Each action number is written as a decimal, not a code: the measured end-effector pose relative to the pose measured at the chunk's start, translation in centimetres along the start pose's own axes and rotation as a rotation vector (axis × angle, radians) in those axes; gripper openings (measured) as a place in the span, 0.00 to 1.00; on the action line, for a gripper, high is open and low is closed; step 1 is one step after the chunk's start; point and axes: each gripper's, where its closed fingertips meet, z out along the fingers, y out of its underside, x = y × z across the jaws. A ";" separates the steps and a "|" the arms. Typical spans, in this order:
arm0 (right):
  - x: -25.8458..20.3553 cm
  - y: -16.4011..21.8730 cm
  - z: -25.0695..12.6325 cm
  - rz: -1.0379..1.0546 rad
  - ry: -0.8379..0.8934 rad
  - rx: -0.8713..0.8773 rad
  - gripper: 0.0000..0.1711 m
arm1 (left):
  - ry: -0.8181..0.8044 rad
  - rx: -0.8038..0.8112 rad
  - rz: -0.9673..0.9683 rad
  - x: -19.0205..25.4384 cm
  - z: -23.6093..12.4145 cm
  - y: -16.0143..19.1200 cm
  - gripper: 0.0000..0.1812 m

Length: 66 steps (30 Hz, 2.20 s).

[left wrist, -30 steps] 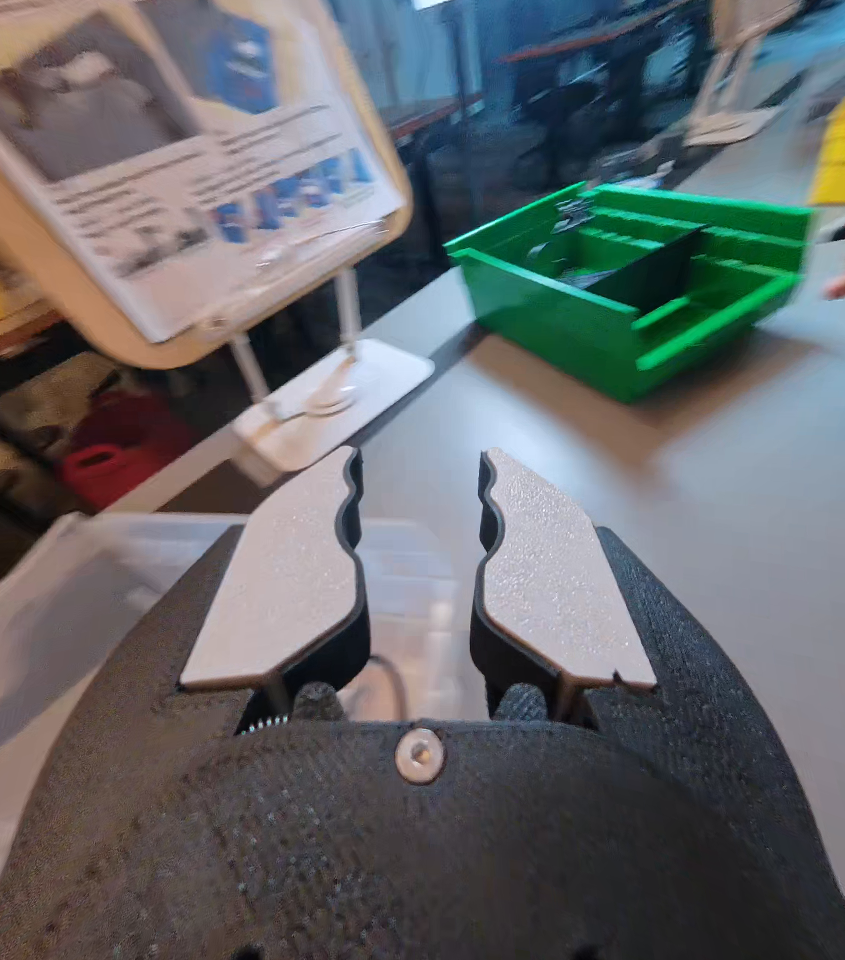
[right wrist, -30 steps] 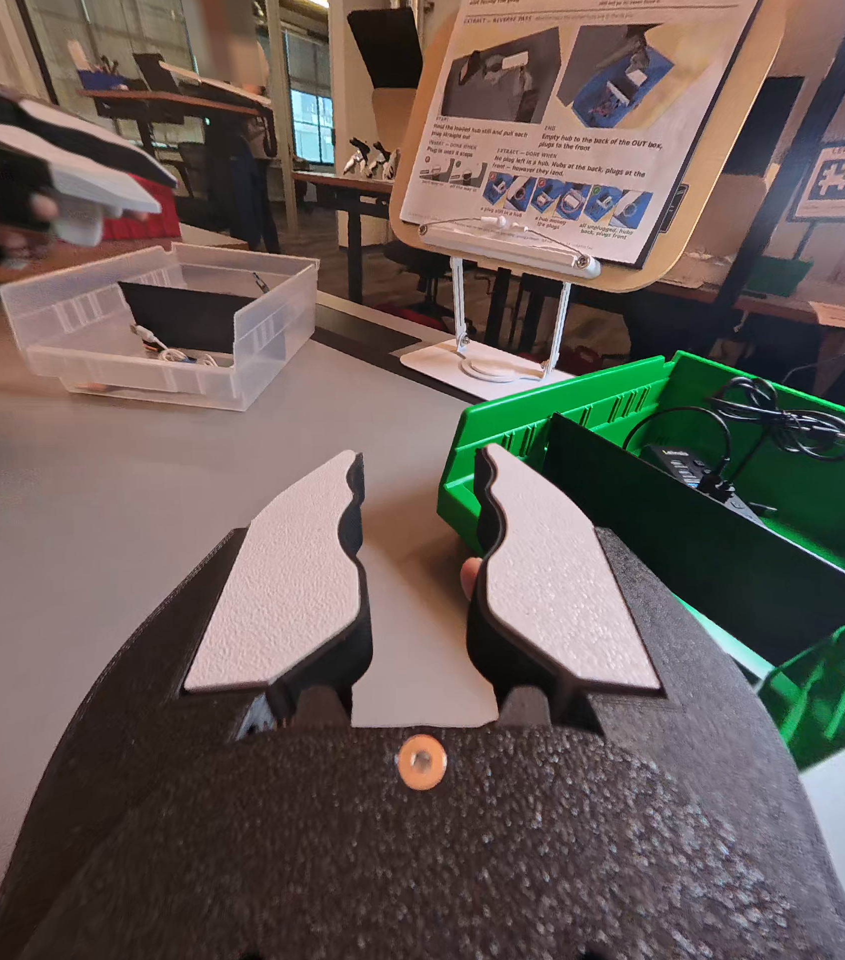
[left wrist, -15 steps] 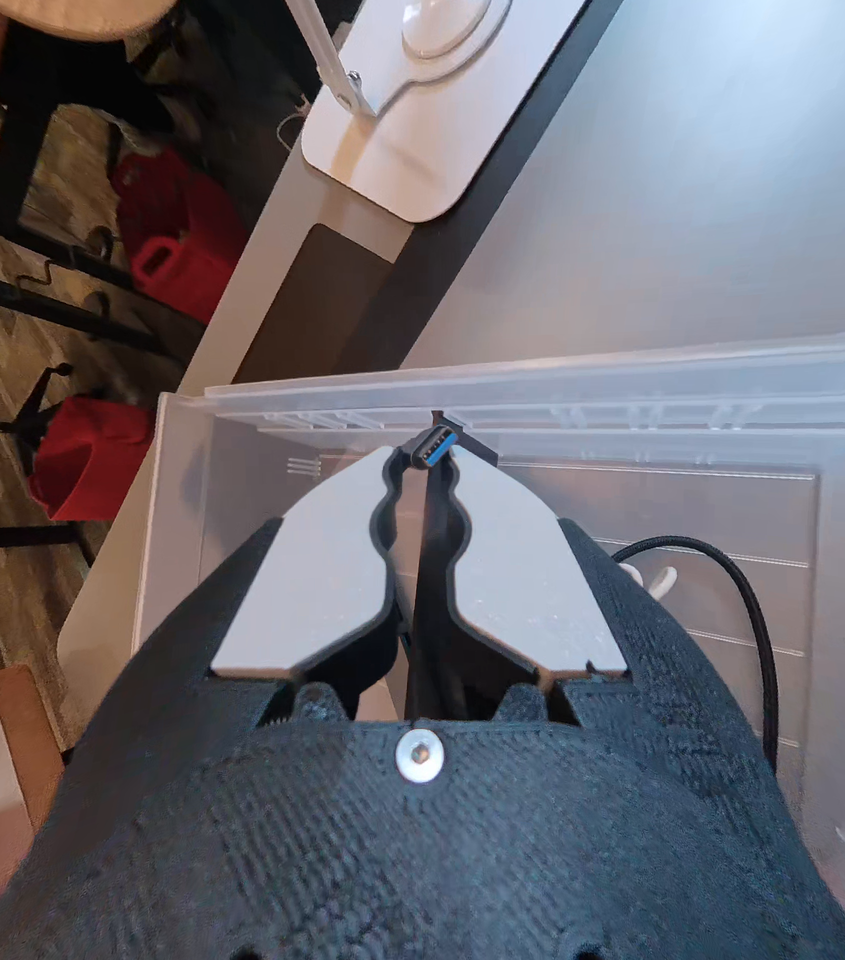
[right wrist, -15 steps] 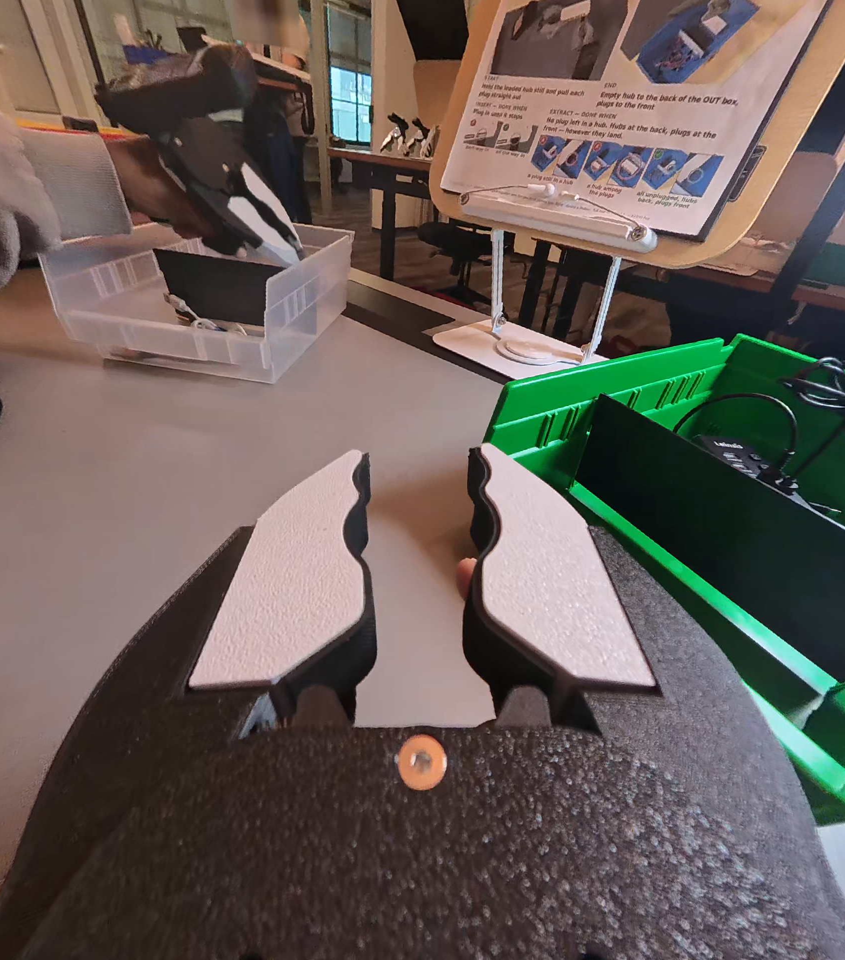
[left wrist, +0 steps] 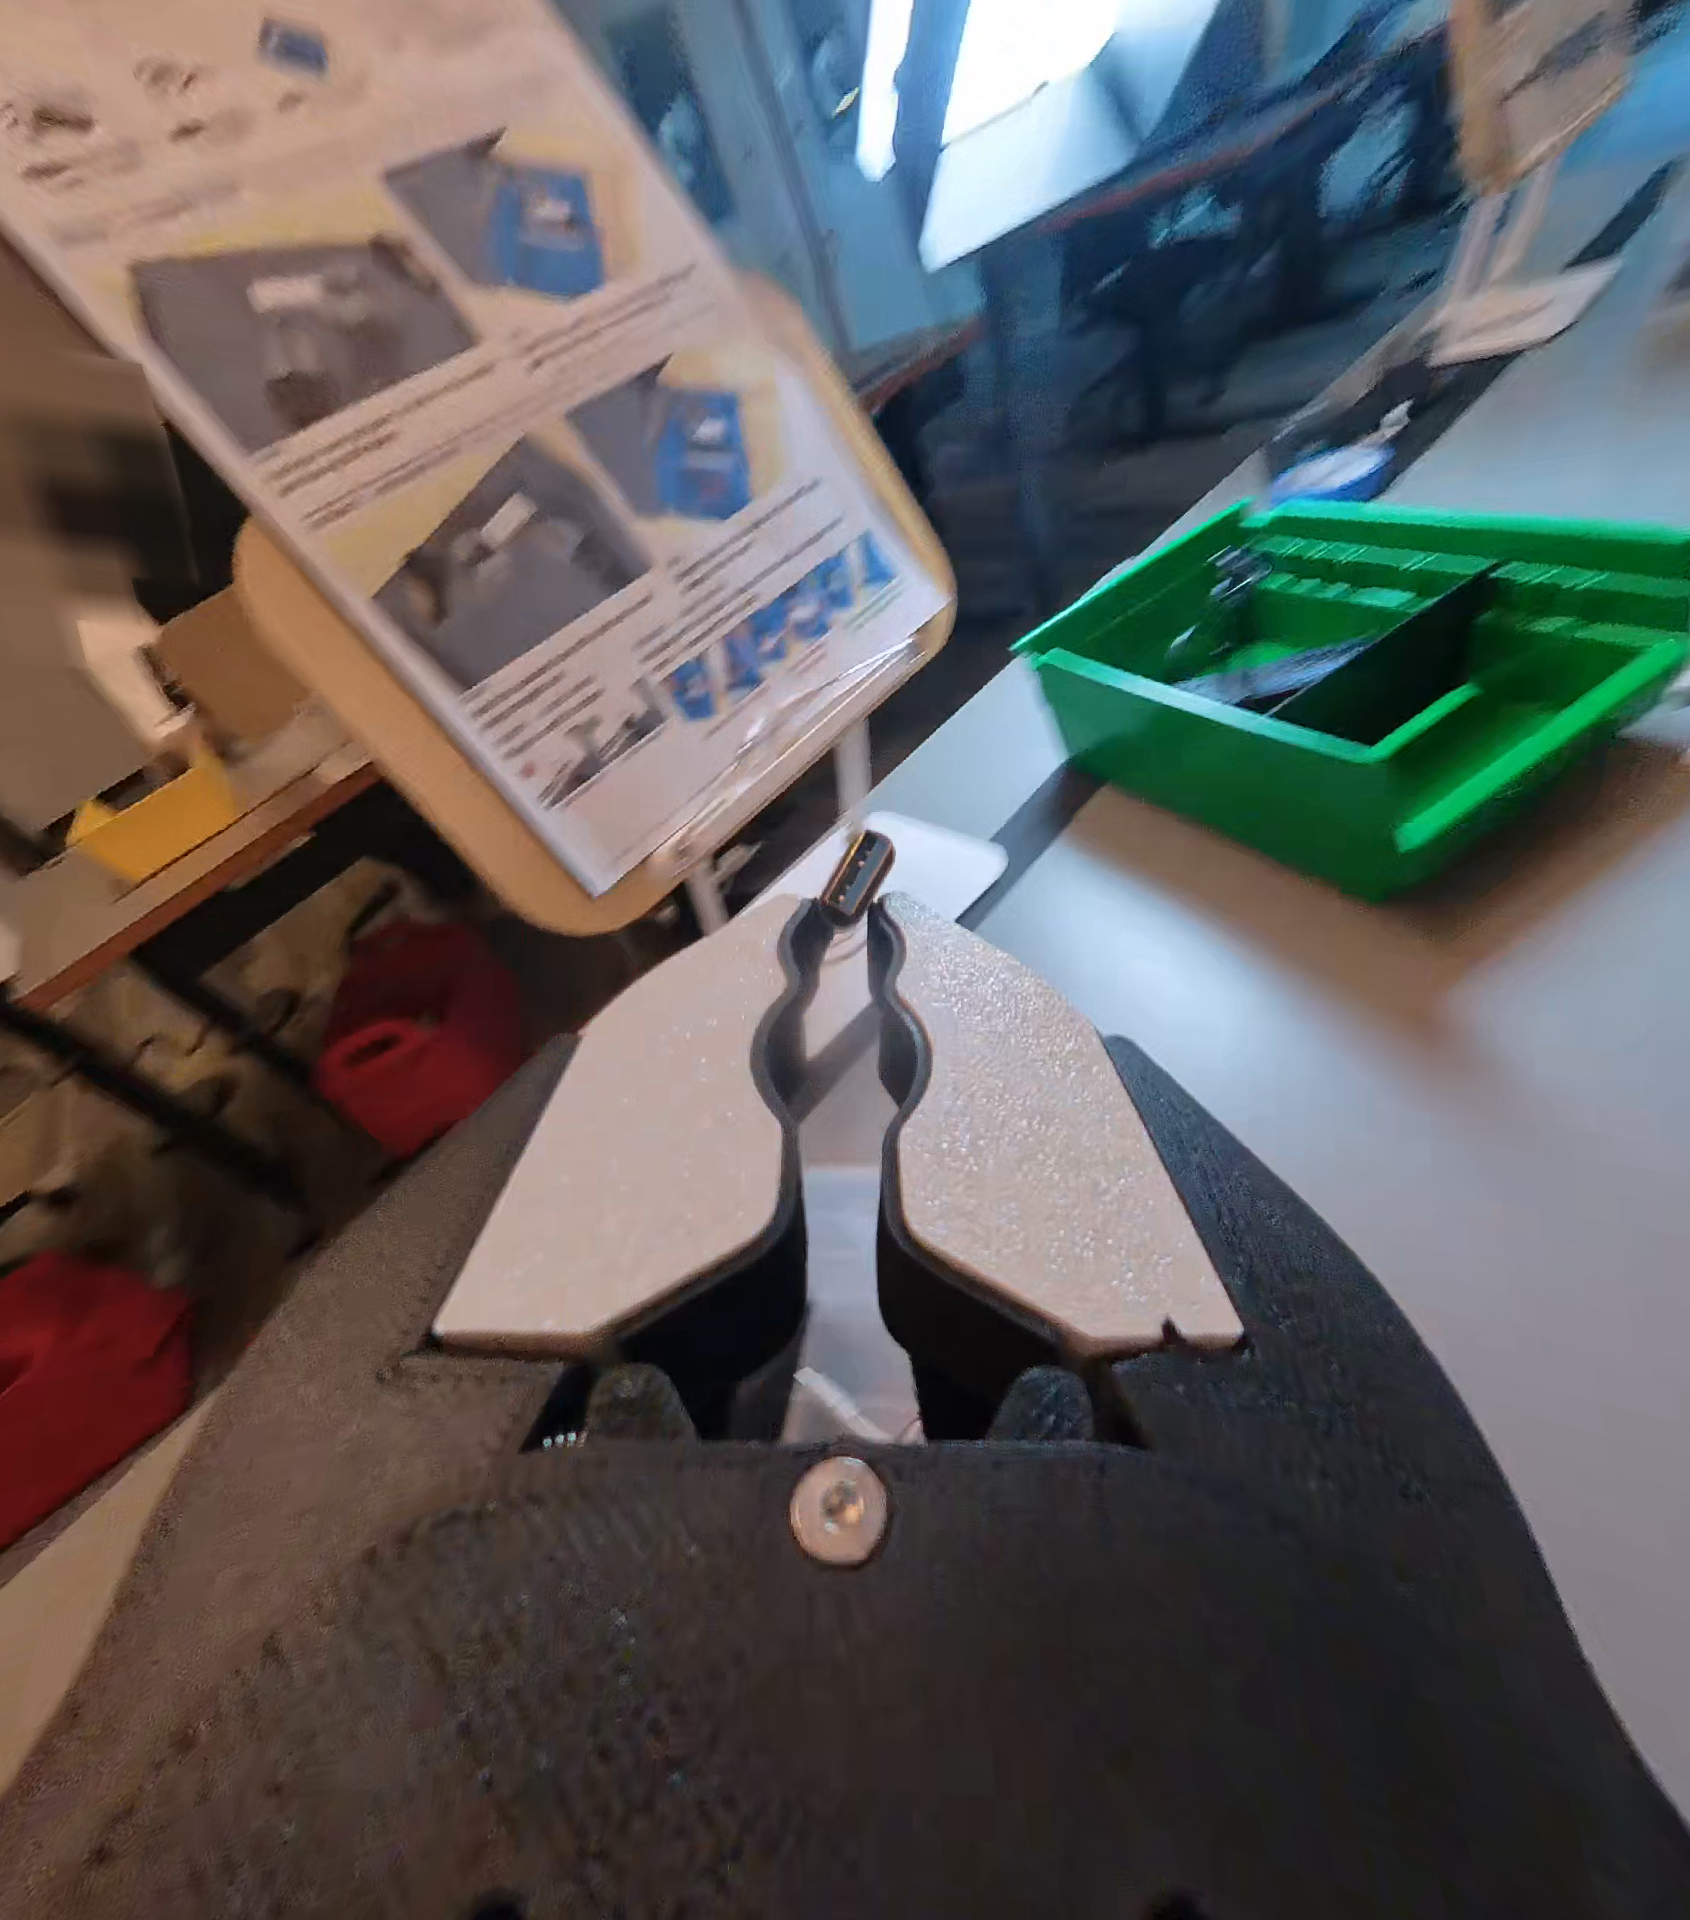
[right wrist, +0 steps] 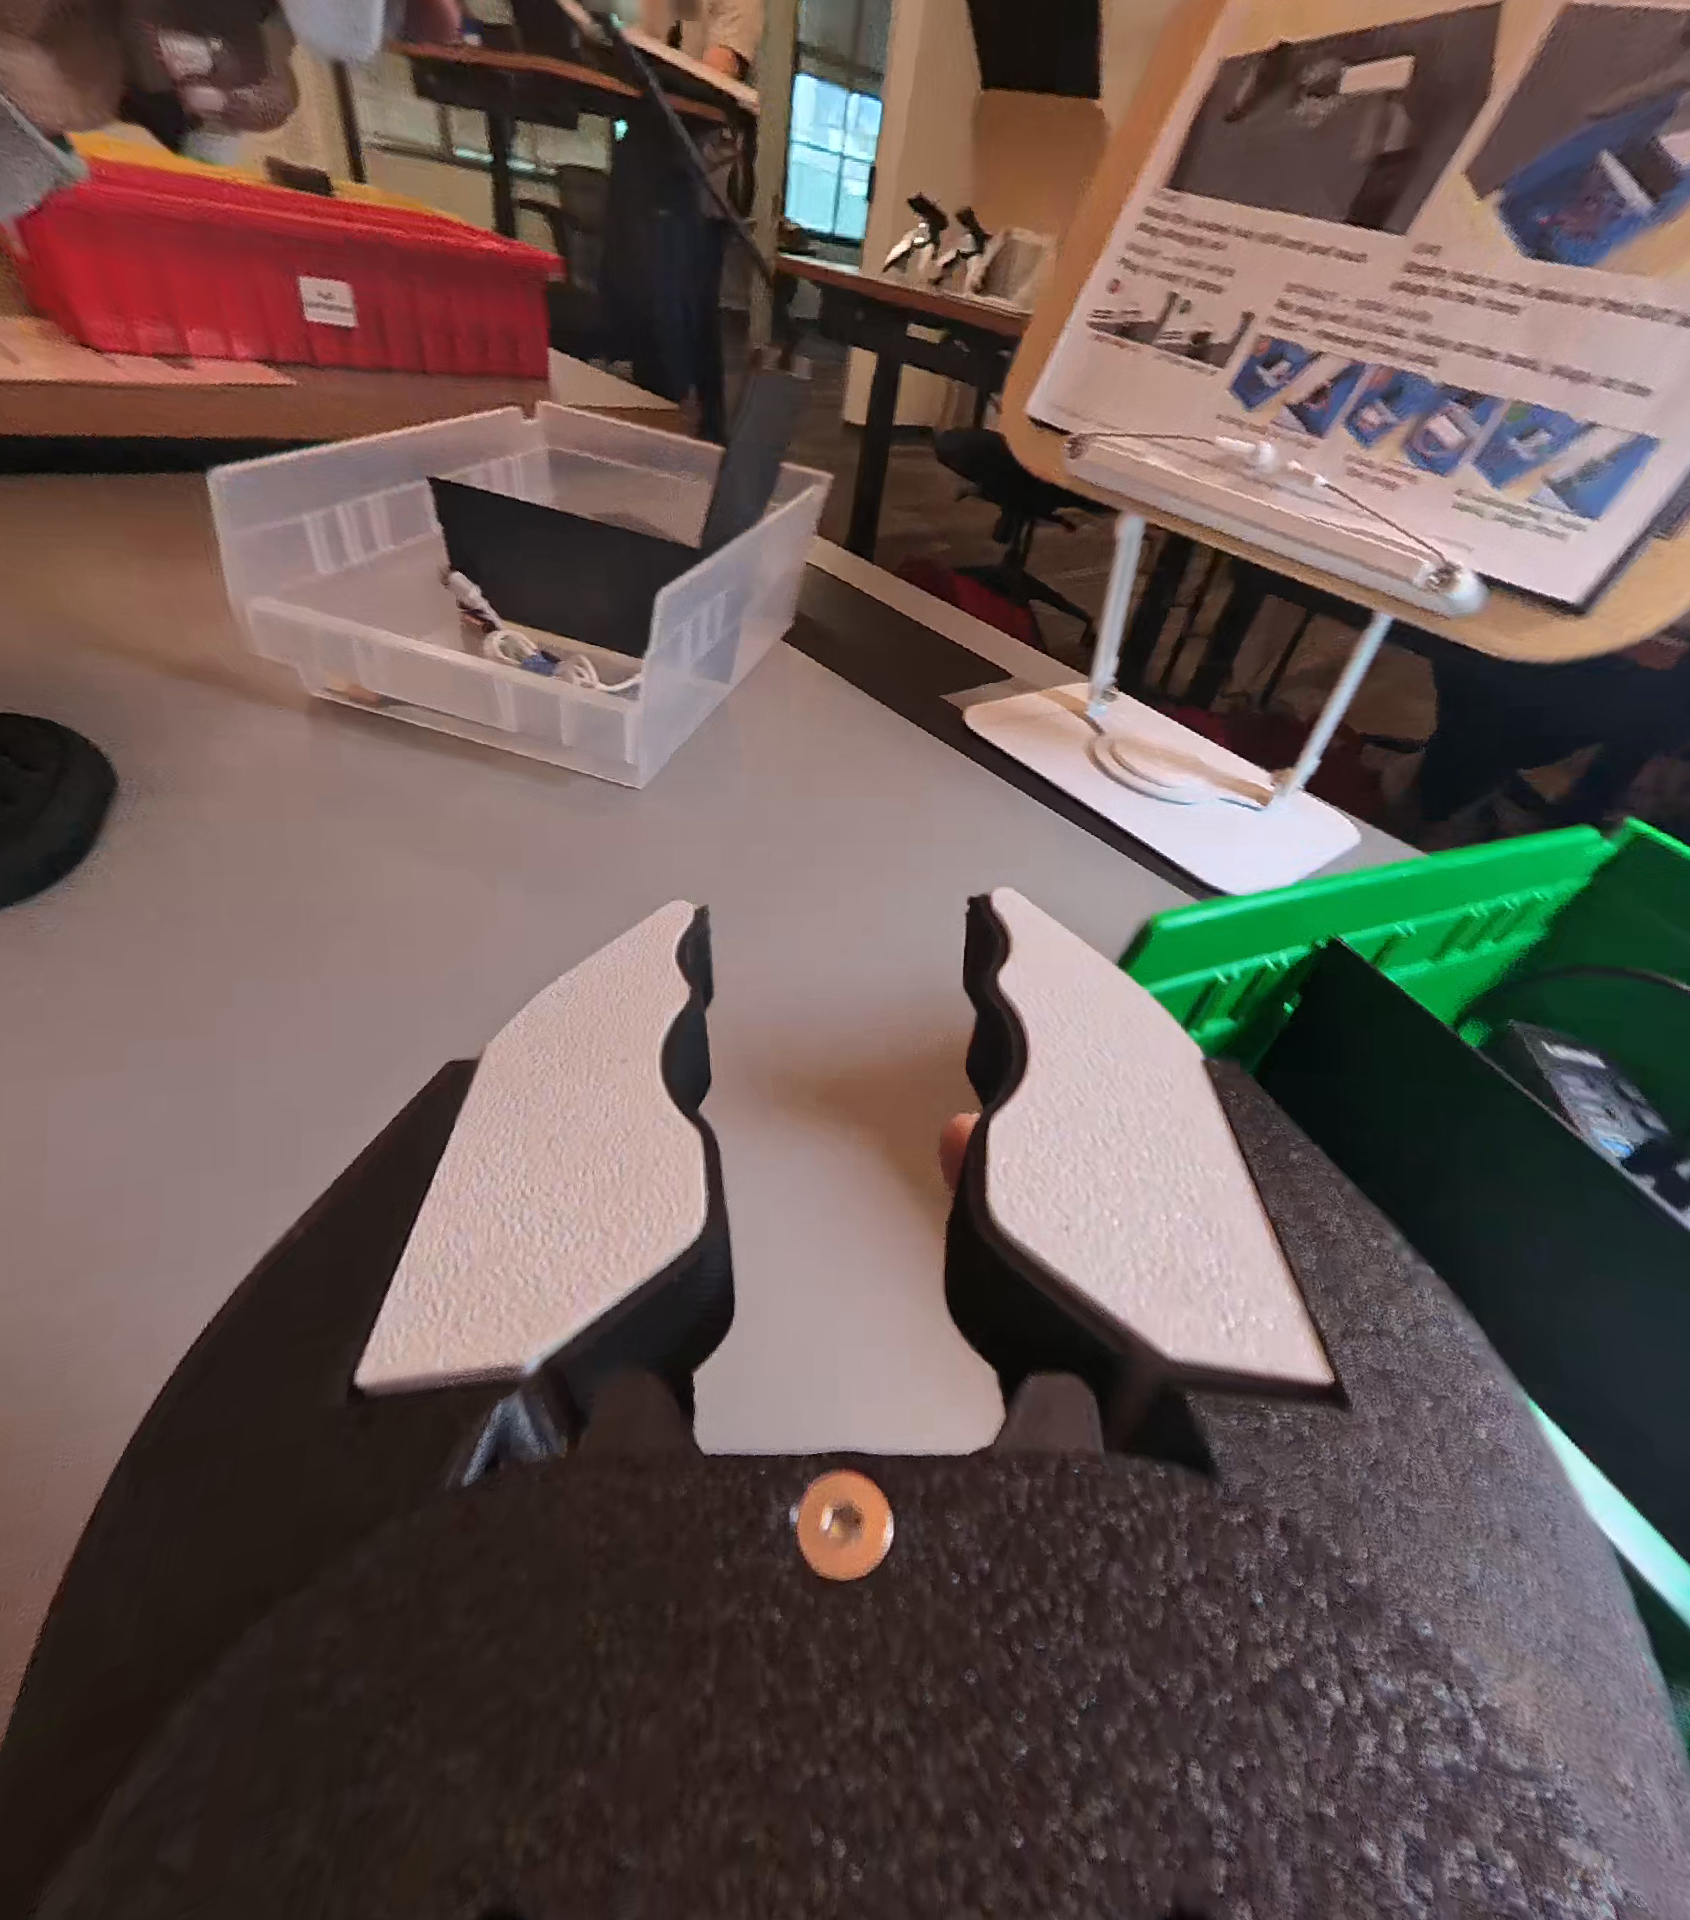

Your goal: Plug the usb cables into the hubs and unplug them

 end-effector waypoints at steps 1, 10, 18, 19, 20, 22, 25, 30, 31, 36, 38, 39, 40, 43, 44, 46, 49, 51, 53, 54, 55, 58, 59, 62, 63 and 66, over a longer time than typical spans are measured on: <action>-0.8 -0.6 0.6 -0.016 -0.034 -0.012 0.29 | 0.046 0.050 -0.016 1.9 -0.3 -1.0 0.05; -9.1 0.0 7.4 -0.060 -0.345 -0.107 0.38 | 0.445 0.317 -0.245 17.1 0.1 -2.7 0.04; -13.6 3.2 5.9 0.004 -0.662 -0.114 0.00 | 0.618 0.317 -0.377 20.7 0.9 -1.3 0.04; -14.1 3.0 5.4 0.024 -0.708 -0.108 0.00 | 0.618 0.316 -0.392 20.6 1.0 -1.1 0.04; -14.5 2.7 4.9 0.054 -0.755 -0.089 0.00 | 0.609 0.315 -0.400 20.5 1.1 -0.9 0.04; -14.8 2.1 4.2 0.123 -0.816 -0.070 0.00 | 0.608 0.310 -0.420 20.3 1.3 -0.4 0.04; -13.6 3.1 4.4 0.097 -0.752 -0.104 0.05 | 0.621 0.326 -0.462 20.1 1.3 -0.5 0.04; -12.4 4.6 4.1 0.088 -0.740 -0.175 0.30 | 0.630 0.330 -0.452 20.4 1.2 -0.5 0.04; -12.3 5.0 4.3 0.076 -0.740 -0.189 0.37 | 0.643 0.336 -0.457 20.6 1.1 -0.6 0.04; -15.6 4.8 4.5 0.094 -0.935 -0.192 0.42 | 0.753 0.392 -0.508 22.2 0.3 -1.8 0.04; -17.4 4.4 3.3 0.104 -1.062 -0.186 0.18 | 0.779 0.423 -0.521 22.4 -0.1 -2.2 0.04; -17.9 4.2 2.7 0.096 -1.095 -0.173 0.08 | 0.778 0.432 -0.526 22.3 -0.2 -2.2 0.04; -17.9 4.0 2.7 0.100 -1.074 -0.154 0.06 | 0.766 0.435 -0.530 22.0 -0.2 -2.2 0.04; -17.0 3.1 2.1 0.092 -1.035 -0.089 0.06 | 0.682 0.426 -0.567 20.1 0.5 -1.3 0.04; -16.4 2.7 2.1 0.104 -1.008 -0.060 0.06 | 0.671 0.419 -0.587 19.7 0.8 -0.9 0.06; -14.8 1.8 1.9 0.122 -0.942 0.003 0.06 | 0.695 0.380 -0.603 19.5 1.2 0.0 0.16; -12.0 -0.3 1.5 0.142 -0.823 0.132 0.06 | 0.755 0.233 -0.517 21.1 2.1 2.8 0.30; -9.9 -1.8 1.3 0.114 -0.716 0.218 0.06 | 0.793 0.103 -0.356 23.2 2.5 5.4 0.32; -8.4 -3.1 0.8 0.061 -0.621 0.292 0.06 | 0.751 0.016 -0.158 24.6 3.1 7.5 0.29; -8.1 -3.5 0.4 0.022 -0.591 0.320 0.06 | 0.689 0.001 -0.045 24.8 3.7 8.2 0.25; -8.1 -3.9 0.0 -0.019 -0.574 0.342 0.06 | 0.612 0.007 0.059 24.7 4.2 8.4 0.18; -8.5 -4.9 -1.0 -0.058 -0.562 0.400 0.07 | 0.491 0.074 0.205 24.5 4.5 7.4 0.11; -8.5 -5.0 -1.1 -0.067 -0.553 0.404 0.07 | 0.486 0.090 0.218 24.5 4.3 7.1 0.11; -9.2 -4.6 -0.9 -0.139 -0.539 0.383 0.10 | 0.469 0.117 0.315 24.7 4.3 7.5 0.07; -9.5 -4.3 -0.8 -0.168 -0.533 0.364 0.11 | 0.488 0.135 0.336 24.9 4.2 7.8 0.06; -11.2 -2.3 0.2 -0.329 -0.517 0.278 0.13 | 0.572 0.205 0.311 25.9 3.7 7.9 0.05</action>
